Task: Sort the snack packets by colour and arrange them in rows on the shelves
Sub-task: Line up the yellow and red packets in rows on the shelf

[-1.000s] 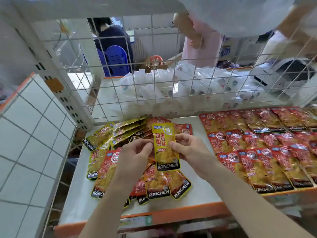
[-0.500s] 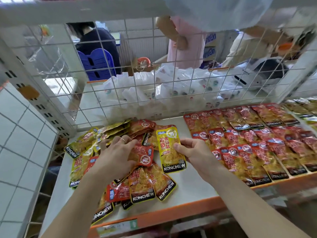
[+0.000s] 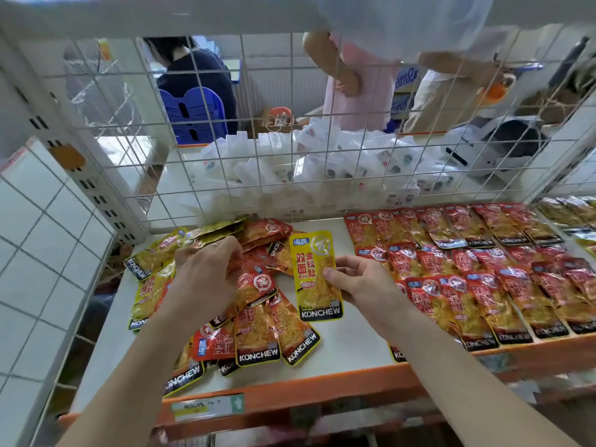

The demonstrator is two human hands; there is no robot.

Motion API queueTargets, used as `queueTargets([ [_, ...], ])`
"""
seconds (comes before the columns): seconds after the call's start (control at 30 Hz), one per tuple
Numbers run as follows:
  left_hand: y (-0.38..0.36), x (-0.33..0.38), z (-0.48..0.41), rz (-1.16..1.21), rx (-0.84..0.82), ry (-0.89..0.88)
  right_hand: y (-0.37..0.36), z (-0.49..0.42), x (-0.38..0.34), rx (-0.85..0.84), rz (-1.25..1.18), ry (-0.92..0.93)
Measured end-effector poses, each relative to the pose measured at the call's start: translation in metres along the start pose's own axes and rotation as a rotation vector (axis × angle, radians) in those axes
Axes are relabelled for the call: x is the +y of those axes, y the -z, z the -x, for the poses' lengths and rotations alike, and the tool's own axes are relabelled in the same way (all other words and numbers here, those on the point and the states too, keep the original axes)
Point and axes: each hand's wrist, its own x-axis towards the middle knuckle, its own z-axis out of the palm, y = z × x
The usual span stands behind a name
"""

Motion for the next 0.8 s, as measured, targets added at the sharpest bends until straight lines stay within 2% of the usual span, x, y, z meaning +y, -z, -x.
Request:
queueTargets([
  [0.1, 0.006, 0.004, 0.012, 0.212, 0.102, 0.012, 0.0, 0.0, 0.001, -0.031, 0.01, -0.002],
  [0.23, 0.016, 0.02, 0.03, 0.581, 0.215, 0.234, 0.002, 0.001, -0.001, -0.048, -0.004, -0.011],
  [0.43, 0.021, 0.044, 0.045, 1.049, 0.249, 0.529, 0.016, 0.004, -0.005, -0.112, -0.047, -0.003],
  [0.6, 0.011, 0.068, 0.062, 1.165, 0.283, 0.69, 0.035, 0.01, -0.005, -0.162, -0.085, 0.016],
  [0.8, -0.011, 0.091, 0.081, 1.296, 0.29, 0.784, 0.06, 0.02, -0.002, -0.24, -0.087, 0.021],
])
